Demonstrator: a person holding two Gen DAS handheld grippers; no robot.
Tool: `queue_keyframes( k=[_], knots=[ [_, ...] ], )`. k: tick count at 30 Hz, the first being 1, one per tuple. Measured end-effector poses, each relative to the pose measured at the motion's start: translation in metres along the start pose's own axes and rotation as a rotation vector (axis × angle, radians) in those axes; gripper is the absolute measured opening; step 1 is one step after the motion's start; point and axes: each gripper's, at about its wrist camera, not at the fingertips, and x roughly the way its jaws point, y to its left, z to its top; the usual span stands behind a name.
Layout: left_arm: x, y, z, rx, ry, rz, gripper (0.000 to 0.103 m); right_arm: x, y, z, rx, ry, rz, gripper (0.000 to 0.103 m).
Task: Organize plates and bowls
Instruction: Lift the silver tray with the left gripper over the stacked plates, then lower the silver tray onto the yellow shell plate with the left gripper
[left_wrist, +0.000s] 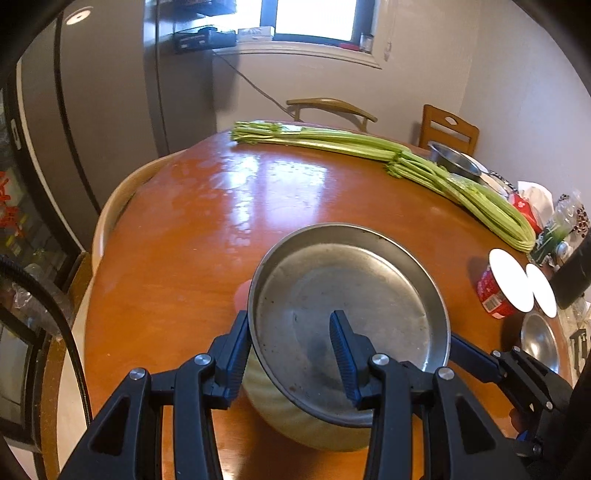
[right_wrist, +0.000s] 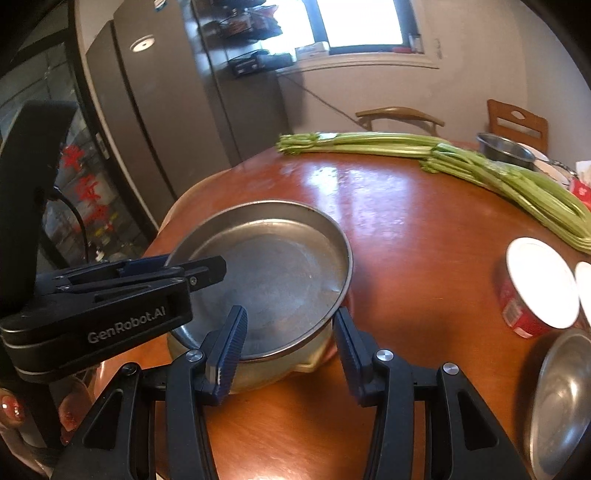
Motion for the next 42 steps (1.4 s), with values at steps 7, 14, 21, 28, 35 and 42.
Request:
queue_keyframes(
  k=[7,14,21,28,35,42],
  knots=[
    [0.015,0.014,-0.007,-0.033,0.021,0.001,0.043,0.018,0.005,-0.003,-0.013,0.031,0.022,0.050],
    [0.022,0.017,-0.013,-0.048,0.023,-0.003,0.043,0.027,0.006,-0.005,-0.021,0.043,0.026,0.050],
    [0.022,0.018,-0.016,-0.044,0.009,0.005,0.043,0.030,0.008,-0.008,-0.041,0.035,0.025,0.050],
    [0.023,0.018,-0.018,-0.040,0.008,0.007,0.043,0.029,0.011,-0.010,-0.074,0.026,0.001,0.050],
    [0.021,0.025,-0.020,-0.064,0.009,-0.001,0.043,0.028,0.016,-0.011,-0.114,0.003,-0.002,0.050],
    [0.018,0.024,-0.022,-0.062,0.007,-0.011,0.043,0.033,0.012,-0.011,-0.109,0.020,-0.003,0.050]
  ],
)
